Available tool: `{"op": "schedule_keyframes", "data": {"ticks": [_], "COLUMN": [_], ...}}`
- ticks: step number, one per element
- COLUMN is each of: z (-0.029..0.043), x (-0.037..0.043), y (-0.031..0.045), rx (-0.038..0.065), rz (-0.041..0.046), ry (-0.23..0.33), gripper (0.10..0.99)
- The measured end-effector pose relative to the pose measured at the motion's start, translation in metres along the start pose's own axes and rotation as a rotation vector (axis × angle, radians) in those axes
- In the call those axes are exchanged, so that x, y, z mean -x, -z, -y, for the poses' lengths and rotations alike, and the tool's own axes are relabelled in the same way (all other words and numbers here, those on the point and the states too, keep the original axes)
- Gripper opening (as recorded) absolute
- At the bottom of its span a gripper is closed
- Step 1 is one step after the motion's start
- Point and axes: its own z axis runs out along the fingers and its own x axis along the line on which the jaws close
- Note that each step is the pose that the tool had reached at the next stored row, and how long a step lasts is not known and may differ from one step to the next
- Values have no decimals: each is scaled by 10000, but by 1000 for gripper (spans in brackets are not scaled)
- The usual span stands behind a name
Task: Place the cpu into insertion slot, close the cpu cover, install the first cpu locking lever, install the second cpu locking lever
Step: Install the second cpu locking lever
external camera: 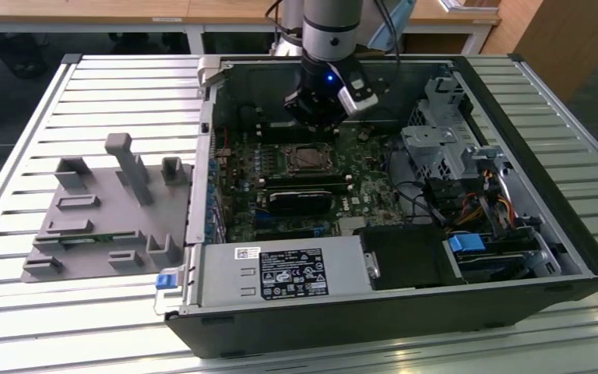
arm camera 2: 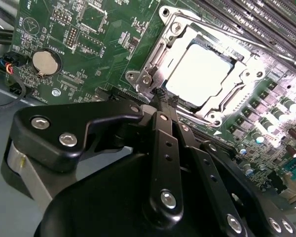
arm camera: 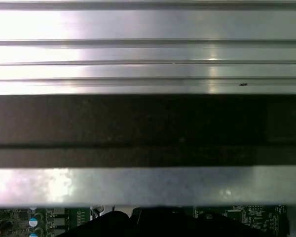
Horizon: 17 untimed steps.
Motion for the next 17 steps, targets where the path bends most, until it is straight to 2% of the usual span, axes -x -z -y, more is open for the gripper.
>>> {"op": "schedule_keyframes", "data": {"ticks": [9,12,17], "z": [36,36,35], "x": [1,3,6], "y": [23,90,271], "rx": [9,17,16], "rz": [0,0,0], "ry": [-1,-1,-1], "gripper": [106,106,106]}}
